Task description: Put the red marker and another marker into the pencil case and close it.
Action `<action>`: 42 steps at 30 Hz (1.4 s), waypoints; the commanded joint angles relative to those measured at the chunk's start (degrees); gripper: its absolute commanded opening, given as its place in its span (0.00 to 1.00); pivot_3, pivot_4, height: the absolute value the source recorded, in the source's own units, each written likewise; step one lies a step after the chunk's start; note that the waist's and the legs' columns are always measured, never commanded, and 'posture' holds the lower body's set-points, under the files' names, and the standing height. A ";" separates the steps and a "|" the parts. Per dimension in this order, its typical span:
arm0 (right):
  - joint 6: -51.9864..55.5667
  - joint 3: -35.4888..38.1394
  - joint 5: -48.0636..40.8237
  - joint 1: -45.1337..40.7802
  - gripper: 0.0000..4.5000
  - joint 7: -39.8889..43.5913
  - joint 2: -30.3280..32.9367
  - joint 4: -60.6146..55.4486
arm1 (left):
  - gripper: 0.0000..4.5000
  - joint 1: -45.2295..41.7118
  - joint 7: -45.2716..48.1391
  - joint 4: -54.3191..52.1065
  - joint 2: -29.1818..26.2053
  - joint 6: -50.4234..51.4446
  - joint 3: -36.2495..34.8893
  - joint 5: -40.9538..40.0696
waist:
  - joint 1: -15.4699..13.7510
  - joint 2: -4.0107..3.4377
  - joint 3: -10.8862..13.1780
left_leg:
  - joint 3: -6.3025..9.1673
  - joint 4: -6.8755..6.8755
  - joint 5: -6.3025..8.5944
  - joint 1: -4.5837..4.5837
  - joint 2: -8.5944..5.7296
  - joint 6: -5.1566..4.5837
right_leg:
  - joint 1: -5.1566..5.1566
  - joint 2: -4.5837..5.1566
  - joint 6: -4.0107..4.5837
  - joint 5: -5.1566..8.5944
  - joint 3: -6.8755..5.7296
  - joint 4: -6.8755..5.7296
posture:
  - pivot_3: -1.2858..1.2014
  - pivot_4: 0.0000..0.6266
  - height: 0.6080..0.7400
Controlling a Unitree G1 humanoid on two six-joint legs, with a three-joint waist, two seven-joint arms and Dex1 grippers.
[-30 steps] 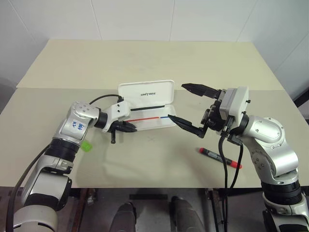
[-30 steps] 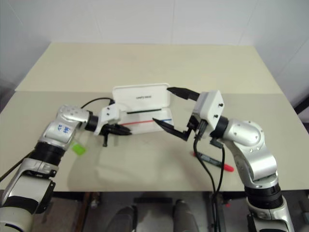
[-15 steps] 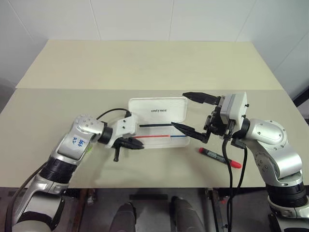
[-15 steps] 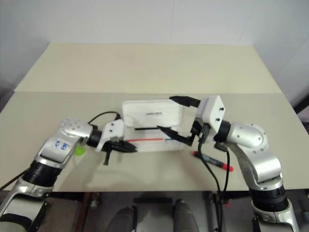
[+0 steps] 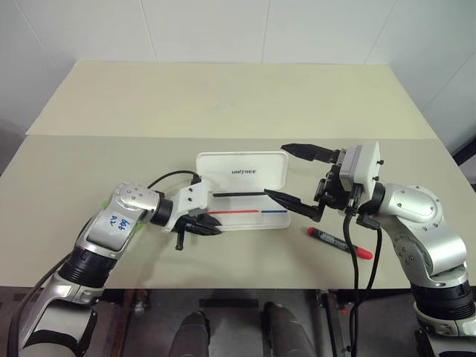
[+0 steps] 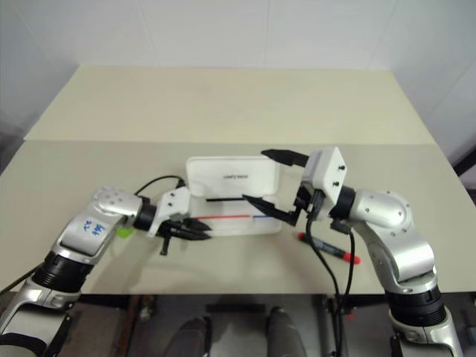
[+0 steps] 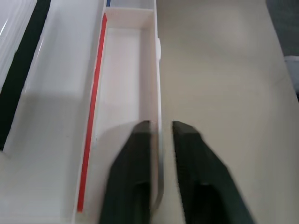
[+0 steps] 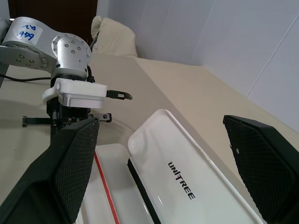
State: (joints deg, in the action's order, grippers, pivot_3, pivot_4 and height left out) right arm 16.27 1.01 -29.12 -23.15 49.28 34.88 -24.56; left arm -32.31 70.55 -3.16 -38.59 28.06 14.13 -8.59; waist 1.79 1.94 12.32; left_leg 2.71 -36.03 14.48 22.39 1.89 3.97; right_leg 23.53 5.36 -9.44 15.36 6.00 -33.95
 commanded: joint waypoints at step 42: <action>-12.12 10.62 7.31 23.41 1.00 19.07 12.01 29.34 | 0.99 7.55 13.47 -3.72 -11.37 -2.37 -24.21 -27.17 | 1.36 0.03 0.01 | -0.09 -0.11 -0.05 -0.14 0.00 -0.01 | -0.16 0.02 0.53 0.22 0.03 0.07 | 0.52 0.24 1.00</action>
State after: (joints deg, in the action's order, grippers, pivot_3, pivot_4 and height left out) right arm 5.63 11.68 -22.08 0.77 67.59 47.08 3.98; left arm -23.75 83.92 -6.01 -48.88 25.64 -9.91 -34.56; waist 3.15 1.97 12.34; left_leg 2.62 -36.14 14.43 22.24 1.90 3.96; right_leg 23.38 5.38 -8.91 15.58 6.03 -33.88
